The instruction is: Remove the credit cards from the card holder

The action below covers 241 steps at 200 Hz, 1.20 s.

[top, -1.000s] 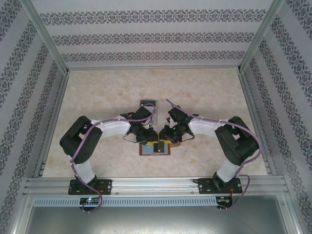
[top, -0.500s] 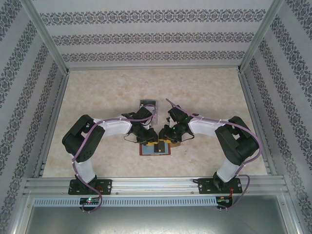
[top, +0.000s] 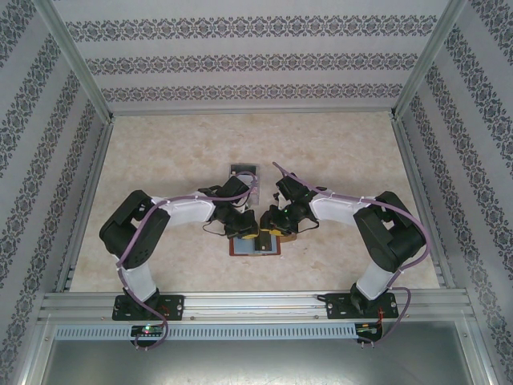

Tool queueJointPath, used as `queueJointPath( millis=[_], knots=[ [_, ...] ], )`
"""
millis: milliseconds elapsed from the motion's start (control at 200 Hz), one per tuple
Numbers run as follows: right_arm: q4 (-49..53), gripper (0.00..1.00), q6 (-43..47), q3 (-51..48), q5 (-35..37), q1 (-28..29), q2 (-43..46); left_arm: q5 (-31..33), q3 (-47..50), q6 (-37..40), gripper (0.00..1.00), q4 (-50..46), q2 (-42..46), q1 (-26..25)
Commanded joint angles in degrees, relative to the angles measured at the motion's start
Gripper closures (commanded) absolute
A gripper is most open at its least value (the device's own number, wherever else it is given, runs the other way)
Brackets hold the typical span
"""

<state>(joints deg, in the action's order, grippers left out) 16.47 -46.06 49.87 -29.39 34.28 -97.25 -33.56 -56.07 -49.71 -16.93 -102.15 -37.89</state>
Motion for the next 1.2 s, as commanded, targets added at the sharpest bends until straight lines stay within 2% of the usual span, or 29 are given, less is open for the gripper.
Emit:
queueJointPath(
  millis=[0, 290, 839, 1034, 1199],
  knots=[
    [3.75, 0.58, 1.13, 0.32, 2.79, 0.28, -0.5, 3.11, 0.82, 0.8, 0.92, -1.09, 2.2, -0.43],
    [8.52, 0.55, 3.34, 1.83, 6.8, 0.17, 0.66, 4.55, 1.48, 1.79, 0.92, -4.28, 4.47, -0.4],
    [11.65, 0.54, 5.21, 4.16, 8.69, 0.35, 1.25, 6.96, 0.39, 4.76, 0.93, -10.8, 9.55, 0.18],
    [12.17, 0.54, 5.38, 5.45, 8.38, 0.3, 3.41, 7.58, -2.25, 9.07, 0.95, -15.37, 10.43, 1.1],
    [12.71, 0.54, 5.72, 6.12, 8.21, -0.56, 5.48, 6.4, -5.46, 16.13, 0.97, -19.21, 10.49, 2.12]
  ],
)
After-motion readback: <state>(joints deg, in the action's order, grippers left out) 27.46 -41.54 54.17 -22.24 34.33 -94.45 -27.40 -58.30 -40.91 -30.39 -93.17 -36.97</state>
